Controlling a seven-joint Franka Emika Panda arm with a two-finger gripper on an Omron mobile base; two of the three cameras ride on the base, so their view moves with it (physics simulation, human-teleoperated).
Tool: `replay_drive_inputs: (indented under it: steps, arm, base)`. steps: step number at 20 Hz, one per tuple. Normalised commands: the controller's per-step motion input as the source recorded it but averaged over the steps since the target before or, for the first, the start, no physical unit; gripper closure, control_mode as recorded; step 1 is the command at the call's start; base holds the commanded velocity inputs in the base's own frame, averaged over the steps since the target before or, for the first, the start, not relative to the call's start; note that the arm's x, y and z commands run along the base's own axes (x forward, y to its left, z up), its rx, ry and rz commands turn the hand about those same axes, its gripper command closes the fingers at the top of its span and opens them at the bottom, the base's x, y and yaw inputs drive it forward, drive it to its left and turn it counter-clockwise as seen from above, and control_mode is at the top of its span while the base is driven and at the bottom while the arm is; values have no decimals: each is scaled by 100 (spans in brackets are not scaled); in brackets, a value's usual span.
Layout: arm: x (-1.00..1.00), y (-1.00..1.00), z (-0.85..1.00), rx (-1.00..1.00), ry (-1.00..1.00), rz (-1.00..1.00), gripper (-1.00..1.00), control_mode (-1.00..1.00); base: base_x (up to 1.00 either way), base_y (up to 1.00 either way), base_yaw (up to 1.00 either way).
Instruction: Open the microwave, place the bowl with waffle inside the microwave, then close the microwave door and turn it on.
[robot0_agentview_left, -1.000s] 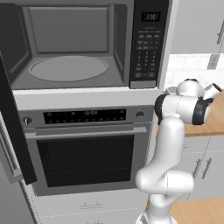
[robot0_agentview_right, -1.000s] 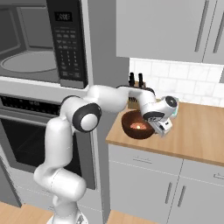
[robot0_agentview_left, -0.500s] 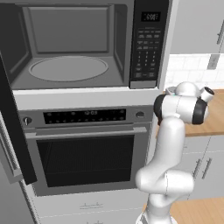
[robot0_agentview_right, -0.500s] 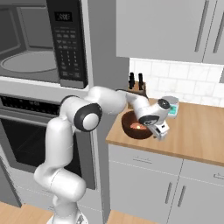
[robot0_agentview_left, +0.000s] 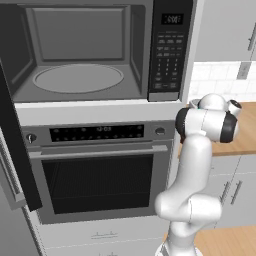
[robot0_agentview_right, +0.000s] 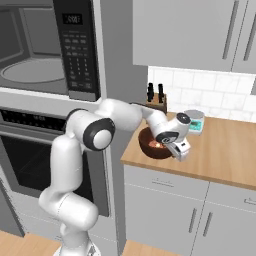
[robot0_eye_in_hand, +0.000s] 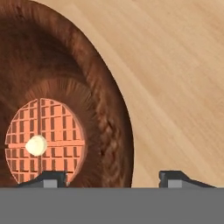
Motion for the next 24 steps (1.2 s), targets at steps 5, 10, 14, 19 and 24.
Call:
replay_drive_inputs:
  steps: [5,10,14,19,24]
  arm:
    - [-1,19,-12,8,-1,0,100,-100]
    - [-32,-5,4,45,-11,2,100,-100]
    - [-93,-42,47,56,-15,6,100,-100]
    - [-100,-5,33,22,-16,3,100,-100]
    - [-100,53,0,0,-15,0,100,-100]
  base:
    - [0,0,0]
    - [0,0,0]
    - [0,0,0]
    - [0,0,0]
    - [0,0,0]
